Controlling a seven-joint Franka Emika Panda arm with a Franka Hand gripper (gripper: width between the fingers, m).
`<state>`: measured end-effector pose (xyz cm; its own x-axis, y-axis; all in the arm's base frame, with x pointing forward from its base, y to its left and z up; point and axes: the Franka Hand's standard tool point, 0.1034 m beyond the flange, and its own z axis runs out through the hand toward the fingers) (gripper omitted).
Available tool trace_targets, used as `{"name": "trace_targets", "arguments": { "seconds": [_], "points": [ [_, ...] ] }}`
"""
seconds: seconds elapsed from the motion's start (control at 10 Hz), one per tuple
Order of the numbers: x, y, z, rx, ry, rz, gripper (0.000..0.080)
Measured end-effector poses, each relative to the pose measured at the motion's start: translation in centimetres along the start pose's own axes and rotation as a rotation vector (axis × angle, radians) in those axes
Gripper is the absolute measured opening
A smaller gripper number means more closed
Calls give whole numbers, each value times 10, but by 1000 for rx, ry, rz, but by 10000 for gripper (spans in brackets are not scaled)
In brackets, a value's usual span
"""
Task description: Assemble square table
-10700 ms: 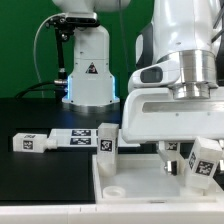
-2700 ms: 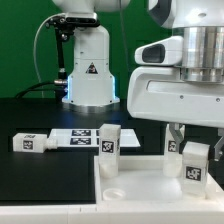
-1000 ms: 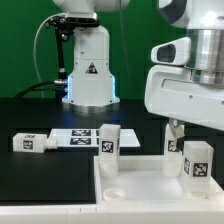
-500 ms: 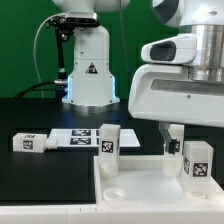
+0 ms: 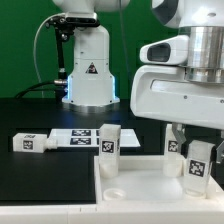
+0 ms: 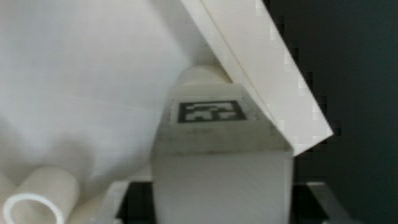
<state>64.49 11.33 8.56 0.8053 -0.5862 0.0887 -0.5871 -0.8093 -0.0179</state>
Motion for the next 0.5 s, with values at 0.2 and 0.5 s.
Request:
{"name": "trace_targets", "arguments": {
  "seconds": [0.2, 0.5],
  "points": [
    [3, 3, 1, 8, 3, 171, 284],
    [5, 9, 3, 2, -5, 553, 284]
  ]
}}
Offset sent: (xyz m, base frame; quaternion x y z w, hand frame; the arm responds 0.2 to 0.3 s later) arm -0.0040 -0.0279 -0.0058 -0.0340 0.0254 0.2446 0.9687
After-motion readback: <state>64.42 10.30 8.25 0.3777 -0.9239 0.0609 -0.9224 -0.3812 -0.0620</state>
